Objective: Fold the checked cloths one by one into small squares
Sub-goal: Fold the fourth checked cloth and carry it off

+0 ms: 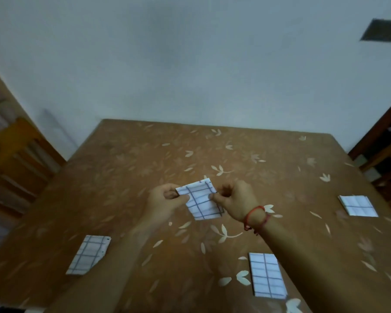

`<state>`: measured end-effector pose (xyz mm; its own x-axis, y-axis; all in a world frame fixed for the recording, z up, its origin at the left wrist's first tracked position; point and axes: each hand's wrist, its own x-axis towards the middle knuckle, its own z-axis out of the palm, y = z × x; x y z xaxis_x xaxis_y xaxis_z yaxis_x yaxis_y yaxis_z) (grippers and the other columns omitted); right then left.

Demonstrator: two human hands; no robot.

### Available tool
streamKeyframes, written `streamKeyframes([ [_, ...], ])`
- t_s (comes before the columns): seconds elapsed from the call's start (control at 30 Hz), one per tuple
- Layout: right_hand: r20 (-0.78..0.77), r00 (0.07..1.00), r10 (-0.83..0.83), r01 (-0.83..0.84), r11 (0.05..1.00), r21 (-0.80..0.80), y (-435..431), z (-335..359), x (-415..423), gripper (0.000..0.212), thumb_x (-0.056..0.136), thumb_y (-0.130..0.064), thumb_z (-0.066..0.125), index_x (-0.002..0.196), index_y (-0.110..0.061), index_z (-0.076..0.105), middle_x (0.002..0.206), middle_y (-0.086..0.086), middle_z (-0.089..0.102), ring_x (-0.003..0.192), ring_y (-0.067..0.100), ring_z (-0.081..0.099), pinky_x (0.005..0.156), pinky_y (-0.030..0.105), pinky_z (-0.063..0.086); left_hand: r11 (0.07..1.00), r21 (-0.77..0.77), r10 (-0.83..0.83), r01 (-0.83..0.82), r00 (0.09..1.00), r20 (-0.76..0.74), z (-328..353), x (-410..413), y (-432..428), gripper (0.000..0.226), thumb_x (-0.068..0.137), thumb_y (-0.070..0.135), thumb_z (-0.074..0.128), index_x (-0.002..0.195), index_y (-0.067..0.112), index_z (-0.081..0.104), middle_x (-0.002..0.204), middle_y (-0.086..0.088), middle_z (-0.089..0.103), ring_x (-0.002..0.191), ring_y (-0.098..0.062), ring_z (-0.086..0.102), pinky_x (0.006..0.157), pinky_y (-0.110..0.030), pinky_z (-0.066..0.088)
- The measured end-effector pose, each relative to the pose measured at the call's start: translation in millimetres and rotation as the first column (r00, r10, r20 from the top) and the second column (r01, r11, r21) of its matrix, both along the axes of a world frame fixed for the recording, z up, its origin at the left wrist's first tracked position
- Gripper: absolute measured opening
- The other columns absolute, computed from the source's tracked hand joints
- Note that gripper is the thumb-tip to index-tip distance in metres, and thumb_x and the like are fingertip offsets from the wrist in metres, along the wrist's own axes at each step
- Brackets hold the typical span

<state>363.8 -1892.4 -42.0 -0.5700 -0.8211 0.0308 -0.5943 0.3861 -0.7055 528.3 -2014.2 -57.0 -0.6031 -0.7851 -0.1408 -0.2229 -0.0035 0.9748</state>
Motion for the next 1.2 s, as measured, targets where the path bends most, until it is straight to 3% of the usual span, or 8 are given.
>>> streamKeyframes([
  [0.07,0.121,0.993,-0.016,0.028,0.995,-0.098,6,17,5,0.031,0.078,-0.013,0.075,0.057,-0.027,0.057,0.048,-0.017,0.058,0.049,-0.004,0.054,0.053,0.009,0.042,0.999,0.013,0.04,-0.039,0.998,-0.052,17,2,8,0.008,0.08,0.003,0.072,0.086,0.007,0.07,0.078,-0.01,0.074,0.053,-0.015,0.065,0.046,-0.027,0.05],
  [0.23,0.314,0.95,0.005,0.069,0.972,-0.223,19,45,16,0.009,0.079,-0.007,0.074,0.076,-0.015,0.071,0.062,-0.001,0.068,0.06,0.01,0.063,0.067,0.037,0.058,0.995,-0.025,0.089,-0.092,0.989,-0.122,47,9,29,0.006,0.082,0.005,0.071,0.087,0.009,0.072,0.08,-0.004,0.075,0.071,-0.019,0.071,0.056,-0.028,0.053],
  [0.43,0.352,0.934,0.061,0.032,0.967,-0.252,30,71,24,0.009,0.08,-0.005,0.073,0.078,-0.013,0.072,0.062,-0.004,0.069,0.056,0.002,0.063,0.06,0.026,0.058,0.982,-0.098,0.146,-0.164,0.975,-0.168,68,18,44,0.01,0.078,0.003,0.075,0.076,0.012,0.072,0.068,0.001,0.073,0.064,-0.012,0.07,0.056,-0.019,0.051],
  [0.57,0.398,0.913,0.084,0.026,0.964,-0.265,34,77,27,0.004,0.078,-0.006,0.075,0.077,-0.01,0.073,0.072,0.013,0.072,0.064,0.016,0.065,0.068,0.037,0.059,0.977,-0.101,0.172,-0.19,0.972,-0.163,73,25,49,0.007,0.077,0.007,0.077,0.079,0.011,0.072,0.071,-0.001,0.074,0.068,-0.016,0.072,0.061,-0.026,0.054],
  [0.73,0.479,0.863,0.161,-0.024,0.96,-0.279,27,76,38,0.008,0.08,-0.008,0.074,0.084,-0.001,0.074,0.077,0.013,0.074,0.069,0.02,0.07,0.064,0.031,0.059,0.954,-0.129,0.25,-0.271,0.955,-0.159,77,46,55,0.007,0.077,0.008,0.078,0.078,0.012,0.072,0.069,0.004,0.074,0.066,-0.015,0.071,0.054,-0.019,0.051],
  [0.87,0.485,0.835,0.258,-0.143,0.954,-0.262,8,71,63,0.011,0.08,-0.008,0.074,0.088,-0.001,0.074,0.081,0.015,0.074,0.074,0.026,0.072,0.066,0.033,0.06,0.904,-0.144,0.387,-0.402,0.914,-0.121,77,80,62,0.01,0.078,0.012,0.078,0.077,0.017,0.069,0.063,0.011,0.071,0.06,-0.005,0.068,0.045,-0.02,0.05],
  [1.03,0.47,0.772,0.428,-0.328,0.901,-0.283,-22,69,118,0.003,0.078,-0.008,0.076,0.079,-0.005,0.075,0.073,0.009,0.075,0.066,0.019,0.071,0.066,0.035,0.061,0.847,-0.12,0.501,-0.518,0.853,-0.144,77,148,68,0.012,0.08,0.008,0.075,0.075,0.018,0.07,0.069,0.005,0.072,0.067,-0.007,0.069,0.052,-0.015,0.052],
  [1.2,0.4,0.666,0.63,-0.548,0.777,-0.311,-52,70,187,0.003,0.079,-0.01,0.076,0.077,-0.011,0.076,0.066,-0.004,0.073,0.062,0.008,0.069,0.06,0.025,0.057,0.753,-0.069,0.639,-0.654,0.753,-0.157,80,226,78,0.006,0.079,0.009,0.075,0.085,0.007,0.074,0.082,-0.004,0.075,0.078,-0.022,0.072,0.069,-0.037,0.059],
])
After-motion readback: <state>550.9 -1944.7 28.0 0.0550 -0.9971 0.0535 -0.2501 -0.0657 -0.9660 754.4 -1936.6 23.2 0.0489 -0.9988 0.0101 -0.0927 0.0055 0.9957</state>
